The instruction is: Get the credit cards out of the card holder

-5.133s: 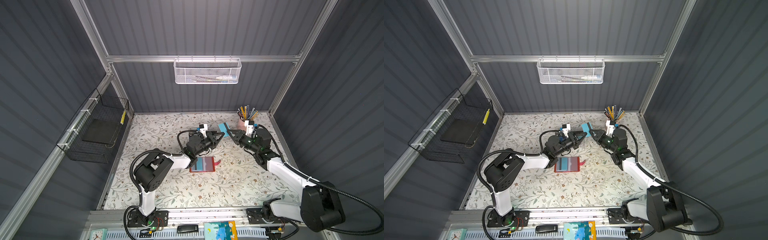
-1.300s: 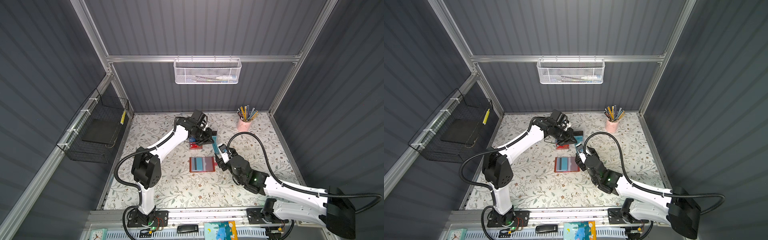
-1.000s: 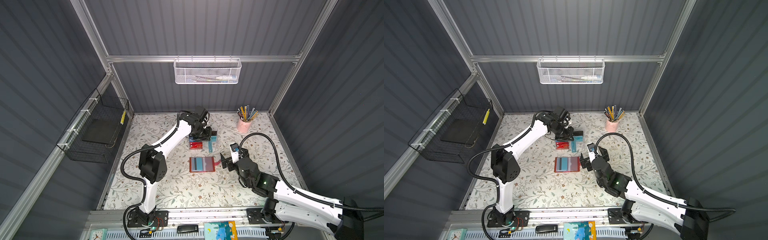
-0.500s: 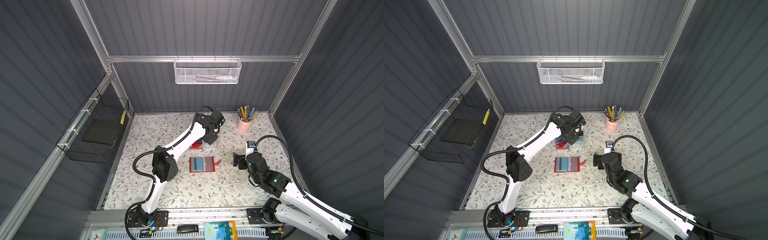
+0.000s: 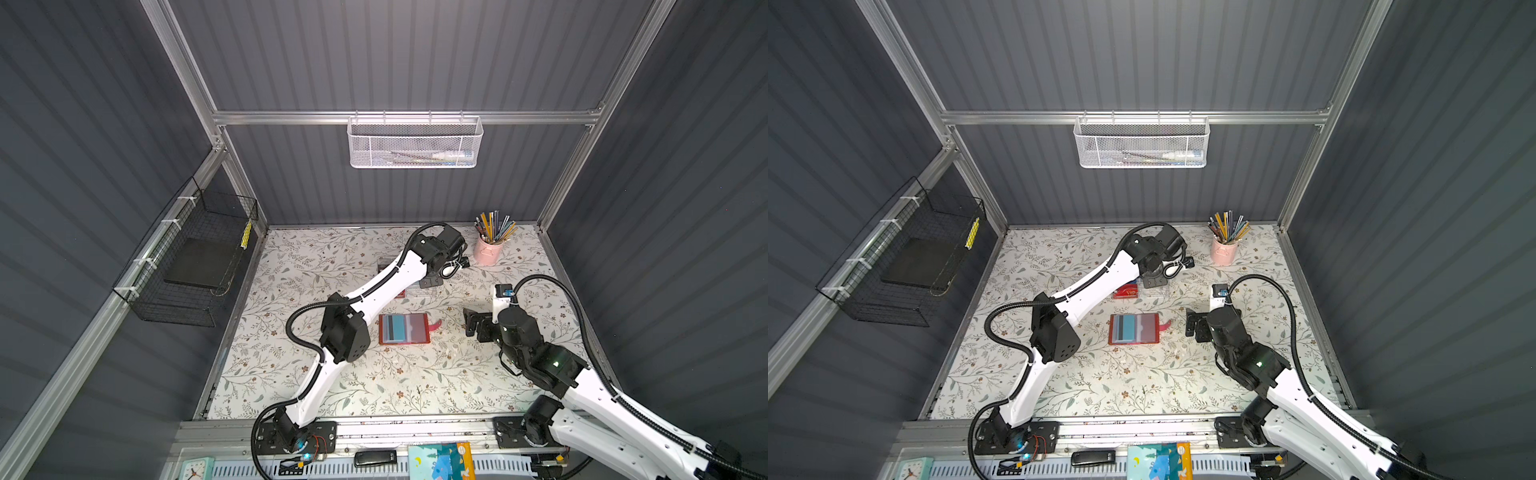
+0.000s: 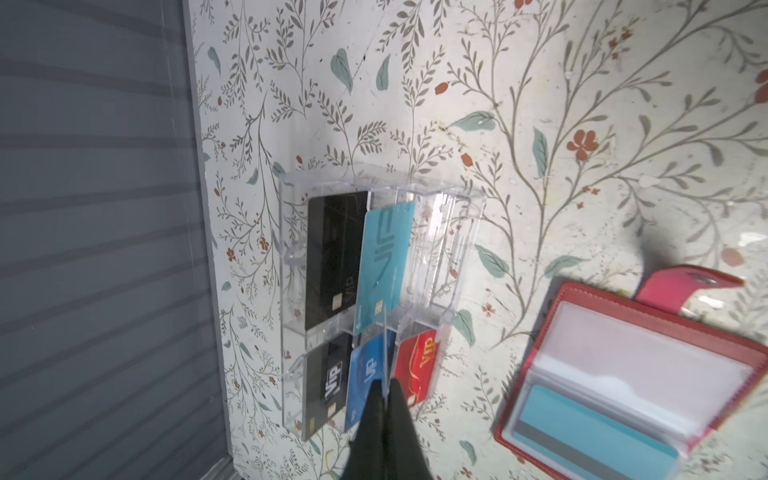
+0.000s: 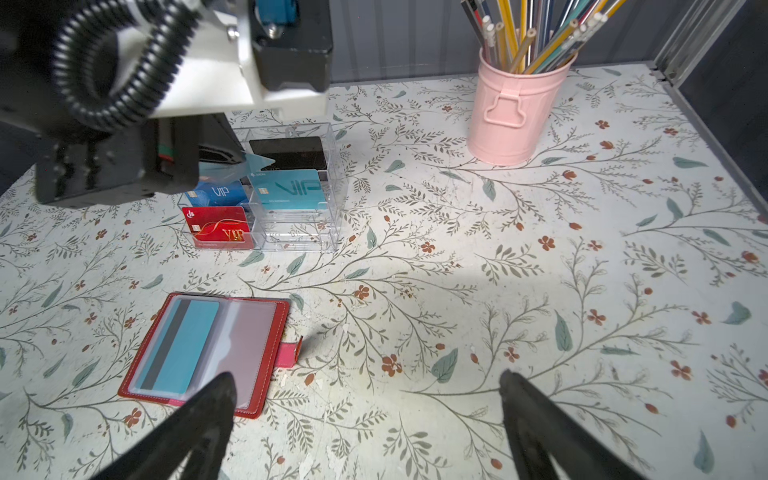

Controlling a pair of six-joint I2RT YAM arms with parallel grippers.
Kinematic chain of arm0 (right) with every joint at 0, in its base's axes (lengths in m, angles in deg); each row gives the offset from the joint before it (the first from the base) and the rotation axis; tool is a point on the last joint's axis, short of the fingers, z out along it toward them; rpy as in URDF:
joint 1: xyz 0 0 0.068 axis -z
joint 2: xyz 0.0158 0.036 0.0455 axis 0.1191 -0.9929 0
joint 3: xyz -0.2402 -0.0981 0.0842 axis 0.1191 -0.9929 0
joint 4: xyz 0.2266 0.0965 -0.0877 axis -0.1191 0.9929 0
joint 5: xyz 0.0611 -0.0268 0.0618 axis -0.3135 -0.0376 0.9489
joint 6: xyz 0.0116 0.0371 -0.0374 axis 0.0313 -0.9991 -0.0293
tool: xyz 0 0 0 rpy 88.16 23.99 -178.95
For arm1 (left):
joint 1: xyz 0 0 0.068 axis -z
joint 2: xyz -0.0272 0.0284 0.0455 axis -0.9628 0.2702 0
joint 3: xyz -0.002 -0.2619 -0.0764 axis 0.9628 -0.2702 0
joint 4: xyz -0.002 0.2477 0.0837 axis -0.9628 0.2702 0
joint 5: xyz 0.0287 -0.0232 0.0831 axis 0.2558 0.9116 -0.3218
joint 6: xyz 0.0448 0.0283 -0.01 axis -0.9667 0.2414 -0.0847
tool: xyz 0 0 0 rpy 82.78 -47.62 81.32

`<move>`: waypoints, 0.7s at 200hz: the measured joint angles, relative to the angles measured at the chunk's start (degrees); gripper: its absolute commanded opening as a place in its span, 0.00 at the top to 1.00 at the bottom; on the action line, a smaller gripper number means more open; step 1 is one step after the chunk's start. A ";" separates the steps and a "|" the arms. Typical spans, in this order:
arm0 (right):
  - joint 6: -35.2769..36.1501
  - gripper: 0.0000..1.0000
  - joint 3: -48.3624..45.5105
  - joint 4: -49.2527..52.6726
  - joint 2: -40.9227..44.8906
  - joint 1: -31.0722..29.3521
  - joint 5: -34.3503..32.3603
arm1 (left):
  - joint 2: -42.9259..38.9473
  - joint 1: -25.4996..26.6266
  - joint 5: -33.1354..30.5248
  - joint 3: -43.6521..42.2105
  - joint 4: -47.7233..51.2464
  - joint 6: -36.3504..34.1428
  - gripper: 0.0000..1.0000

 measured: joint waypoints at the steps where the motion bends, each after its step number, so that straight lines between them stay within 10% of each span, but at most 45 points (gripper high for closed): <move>1: -0.02 0.01 -0.04 0.00 0.04 0.09 0.07 | 0.17 -0.02 -0.02 0.17 -0.07 -0.20 1.00; 140: -1.53 0.01 -3.32 -1.88 0.90 4.94 7.28 | 3.15 -0.50 0.26 2.64 -2.10 -6.29 1.00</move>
